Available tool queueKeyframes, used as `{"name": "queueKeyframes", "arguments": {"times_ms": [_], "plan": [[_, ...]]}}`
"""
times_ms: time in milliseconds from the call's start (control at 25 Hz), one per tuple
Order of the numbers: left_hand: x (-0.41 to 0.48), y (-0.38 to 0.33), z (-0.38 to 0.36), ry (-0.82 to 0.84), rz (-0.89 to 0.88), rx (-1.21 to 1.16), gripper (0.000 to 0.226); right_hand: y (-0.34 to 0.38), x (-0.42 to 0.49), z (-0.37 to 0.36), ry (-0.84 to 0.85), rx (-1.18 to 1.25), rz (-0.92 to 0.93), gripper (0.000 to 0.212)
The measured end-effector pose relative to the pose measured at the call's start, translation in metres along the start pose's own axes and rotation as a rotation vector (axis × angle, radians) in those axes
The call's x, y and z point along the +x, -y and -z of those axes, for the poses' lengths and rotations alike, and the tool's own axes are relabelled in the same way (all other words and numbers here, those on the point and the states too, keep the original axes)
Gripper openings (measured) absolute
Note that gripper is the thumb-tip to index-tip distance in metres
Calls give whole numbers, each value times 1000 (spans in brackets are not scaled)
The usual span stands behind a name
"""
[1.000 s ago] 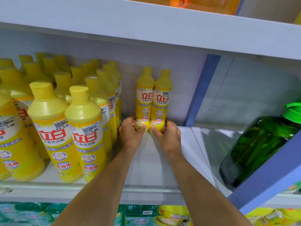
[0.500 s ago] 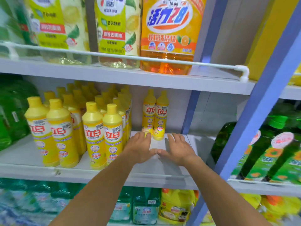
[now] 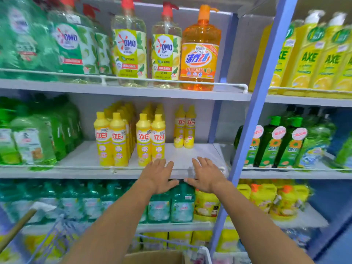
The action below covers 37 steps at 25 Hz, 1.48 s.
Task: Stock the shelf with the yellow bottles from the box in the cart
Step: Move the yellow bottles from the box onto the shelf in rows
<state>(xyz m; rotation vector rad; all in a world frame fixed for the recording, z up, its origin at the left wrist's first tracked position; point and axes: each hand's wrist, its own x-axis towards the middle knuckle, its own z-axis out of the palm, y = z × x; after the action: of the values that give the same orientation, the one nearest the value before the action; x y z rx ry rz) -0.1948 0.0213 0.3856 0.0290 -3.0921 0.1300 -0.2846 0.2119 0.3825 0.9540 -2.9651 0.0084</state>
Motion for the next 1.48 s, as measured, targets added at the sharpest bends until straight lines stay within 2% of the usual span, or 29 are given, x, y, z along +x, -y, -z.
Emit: {"name": "queueKeyframes", "arguments": {"times_ms": [320, 480, 600, 760, 1040, 1200, 1480], "plan": [[-188, 110, -81, 131, 239, -51, 84, 192, -51, -71, 115, 73, 164, 94], [-237, 134, -131, 229, 306, -104, 80, 240, -70, -127, 166, 76, 222, 91], [-248, 119, -186, 314, 281, -187, 76, 238, -86, -178, 287, 65, 189, 89], [-255, 90, -258, 505, 254, -235, 79, 218, -108, -240, 441, 81, 106, 84], [-234, 51, -345, 740, 218, -325, 77, 175, -114, -334, 635, 112, 52, 83], [-204, 30, -391, 769, 219, -390, 86, 147, -107, -389, 720, 154, 1, 82], [-169, 21, -509, 825, 223, -454, 81, 129, -101, -490, 807, 244, -80, 76]]}}
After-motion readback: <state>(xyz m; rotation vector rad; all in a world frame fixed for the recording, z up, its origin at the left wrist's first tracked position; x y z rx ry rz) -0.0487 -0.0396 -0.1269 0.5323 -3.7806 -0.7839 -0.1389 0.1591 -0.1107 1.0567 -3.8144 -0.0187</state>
